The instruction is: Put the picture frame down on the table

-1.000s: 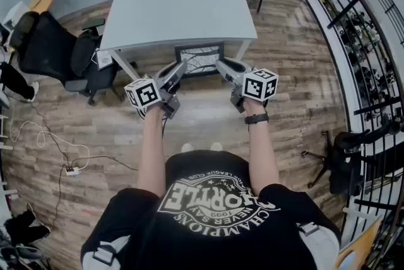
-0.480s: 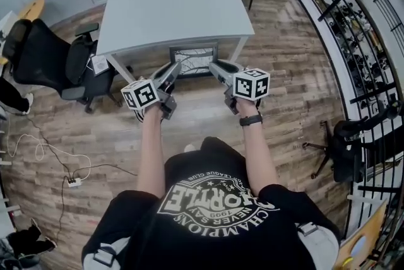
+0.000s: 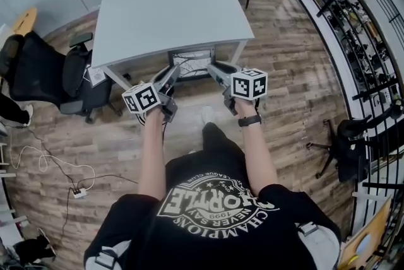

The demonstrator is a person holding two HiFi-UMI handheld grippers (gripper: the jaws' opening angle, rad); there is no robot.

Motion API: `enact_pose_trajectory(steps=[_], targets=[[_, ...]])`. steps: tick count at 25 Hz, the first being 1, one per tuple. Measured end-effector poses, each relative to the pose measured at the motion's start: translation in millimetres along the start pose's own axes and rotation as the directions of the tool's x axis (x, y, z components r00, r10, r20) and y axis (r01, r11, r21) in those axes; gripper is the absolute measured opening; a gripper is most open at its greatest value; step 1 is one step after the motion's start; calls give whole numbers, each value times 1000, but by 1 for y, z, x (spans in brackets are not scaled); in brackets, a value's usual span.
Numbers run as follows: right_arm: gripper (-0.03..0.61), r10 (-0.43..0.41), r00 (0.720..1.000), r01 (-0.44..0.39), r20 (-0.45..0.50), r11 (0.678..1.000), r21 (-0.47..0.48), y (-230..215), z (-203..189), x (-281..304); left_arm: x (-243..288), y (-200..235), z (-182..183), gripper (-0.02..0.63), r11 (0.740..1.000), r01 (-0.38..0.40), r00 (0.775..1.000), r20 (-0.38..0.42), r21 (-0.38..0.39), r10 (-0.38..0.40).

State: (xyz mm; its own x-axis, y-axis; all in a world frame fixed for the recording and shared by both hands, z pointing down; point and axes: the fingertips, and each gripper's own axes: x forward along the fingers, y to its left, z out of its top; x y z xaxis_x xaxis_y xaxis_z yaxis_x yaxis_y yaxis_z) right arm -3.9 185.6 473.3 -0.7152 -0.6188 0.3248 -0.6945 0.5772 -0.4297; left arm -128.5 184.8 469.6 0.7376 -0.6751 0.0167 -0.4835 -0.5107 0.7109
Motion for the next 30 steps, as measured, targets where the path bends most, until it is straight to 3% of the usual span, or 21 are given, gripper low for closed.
enact_pose_trajectory(steps=[8, 17, 24, 30], targets=[[100, 49, 999, -50, 13, 999, 10, -74, 77, 66, 86, 38, 69, 77, 998, -48, 998, 31, 42, 47], [101, 120, 993, -120, 2, 993, -10, -154, 173, 139, 188, 89, 150, 77, 993, -110, 990, 93, 38, 106], [101, 116, 993, -116, 2, 993, -26, -211, 201, 153, 247, 107, 158, 77, 995, -94, 990, 108, 21, 91], [101, 126, 992, -126, -28, 992, 17, -255, 202, 181, 282, 134, 157, 77, 992, -128, 988, 85, 3, 127]])
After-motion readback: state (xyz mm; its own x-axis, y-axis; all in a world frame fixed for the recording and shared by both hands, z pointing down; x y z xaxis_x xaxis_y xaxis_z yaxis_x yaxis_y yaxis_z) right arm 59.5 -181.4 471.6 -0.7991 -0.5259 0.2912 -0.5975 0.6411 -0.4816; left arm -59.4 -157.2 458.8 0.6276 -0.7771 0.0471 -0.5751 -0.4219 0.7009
